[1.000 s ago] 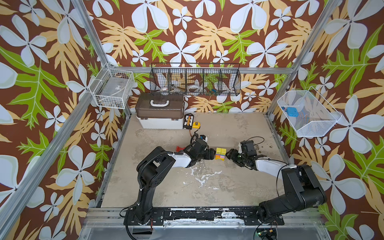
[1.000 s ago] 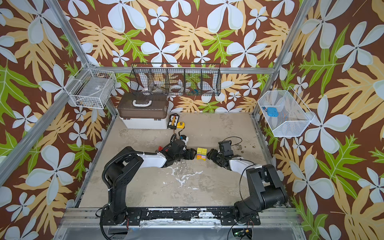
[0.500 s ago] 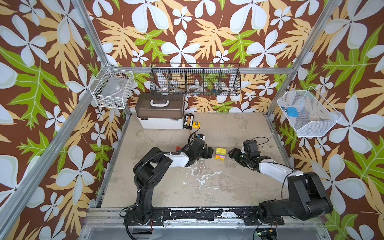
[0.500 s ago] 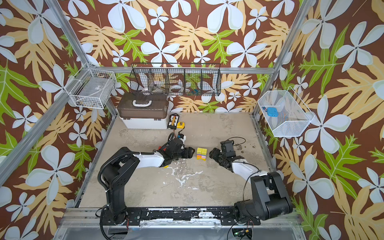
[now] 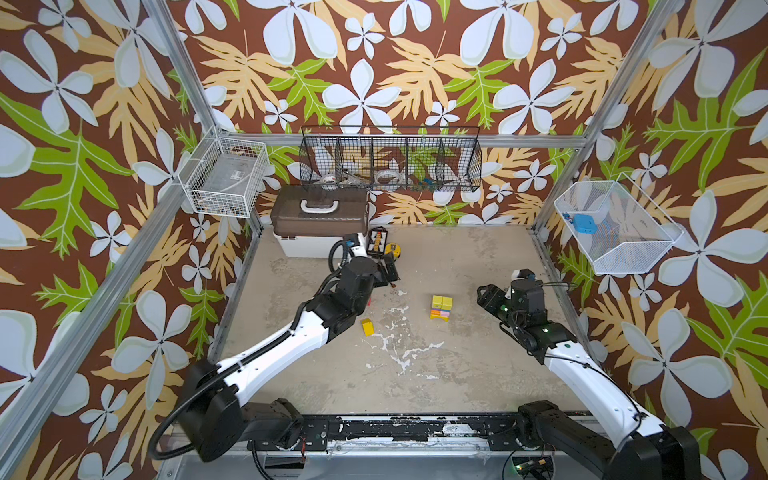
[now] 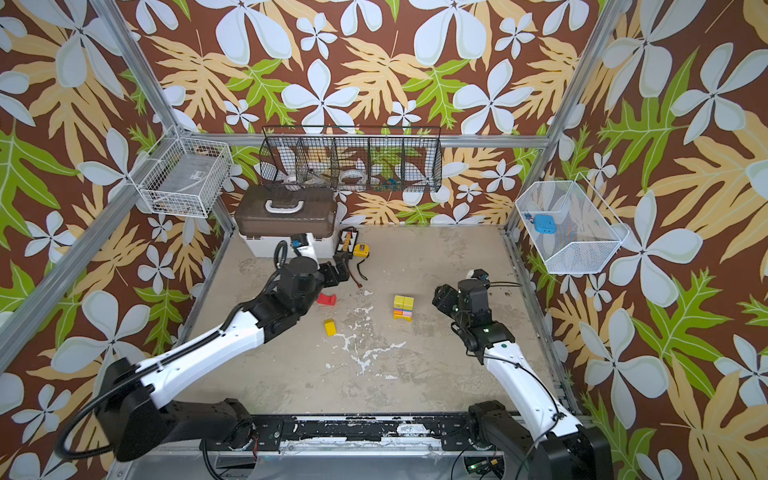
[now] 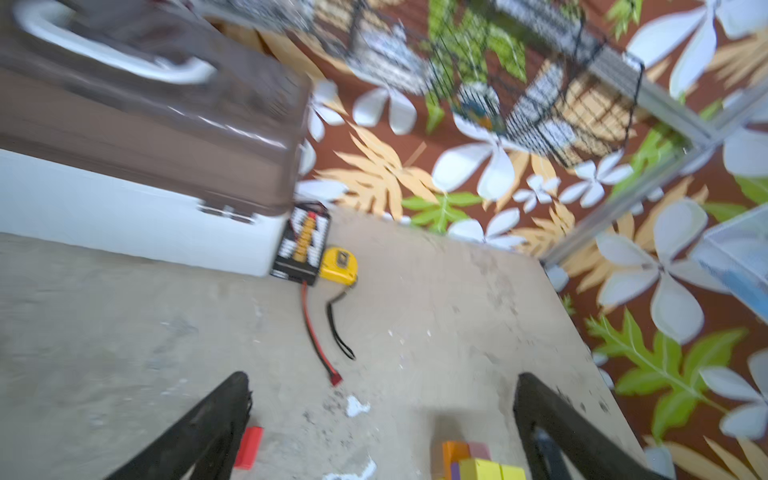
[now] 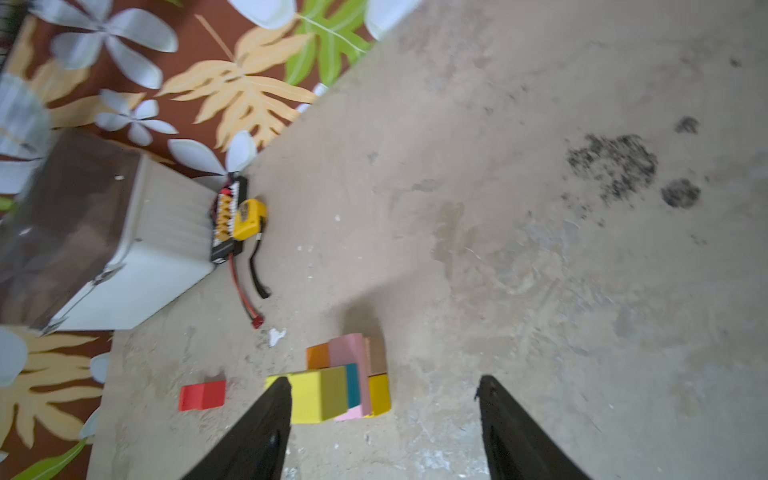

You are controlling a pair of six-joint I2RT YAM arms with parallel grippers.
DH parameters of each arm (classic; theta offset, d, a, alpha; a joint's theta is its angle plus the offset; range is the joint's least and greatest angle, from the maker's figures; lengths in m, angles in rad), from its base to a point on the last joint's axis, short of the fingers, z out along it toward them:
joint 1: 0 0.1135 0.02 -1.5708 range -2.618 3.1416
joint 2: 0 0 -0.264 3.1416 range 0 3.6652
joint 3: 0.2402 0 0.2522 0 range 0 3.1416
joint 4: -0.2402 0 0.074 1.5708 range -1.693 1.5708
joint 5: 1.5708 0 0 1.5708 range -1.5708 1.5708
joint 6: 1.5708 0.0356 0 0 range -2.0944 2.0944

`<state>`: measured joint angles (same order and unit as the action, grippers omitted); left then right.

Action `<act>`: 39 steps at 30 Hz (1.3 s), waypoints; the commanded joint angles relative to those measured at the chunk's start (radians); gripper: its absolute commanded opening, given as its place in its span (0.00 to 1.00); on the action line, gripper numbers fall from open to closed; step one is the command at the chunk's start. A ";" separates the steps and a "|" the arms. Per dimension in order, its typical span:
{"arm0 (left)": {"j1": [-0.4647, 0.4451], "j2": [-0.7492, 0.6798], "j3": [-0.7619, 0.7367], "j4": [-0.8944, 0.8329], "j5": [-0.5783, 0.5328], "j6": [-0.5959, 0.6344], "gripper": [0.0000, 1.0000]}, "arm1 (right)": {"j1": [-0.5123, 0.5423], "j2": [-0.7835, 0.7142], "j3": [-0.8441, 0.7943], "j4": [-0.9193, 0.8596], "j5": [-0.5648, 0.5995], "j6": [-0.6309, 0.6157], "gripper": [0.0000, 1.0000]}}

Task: Build the wood block tower
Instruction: 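Swing the right gripper over to the red arch block while the left gripper withdraws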

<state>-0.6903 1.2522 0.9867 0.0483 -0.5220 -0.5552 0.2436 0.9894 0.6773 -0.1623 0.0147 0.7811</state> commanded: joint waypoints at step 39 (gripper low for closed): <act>0.209 -0.409 -0.737 0.418 -0.222 -0.165 0.96 | 0.650 1.381 1.299 -0.455 0.217 -0.196 0.59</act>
<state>-0.4847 0.8494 0.2485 0.4446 -0.7223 -0.7261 0.8978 2.3661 1.9709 -0.5930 0.2371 0.5941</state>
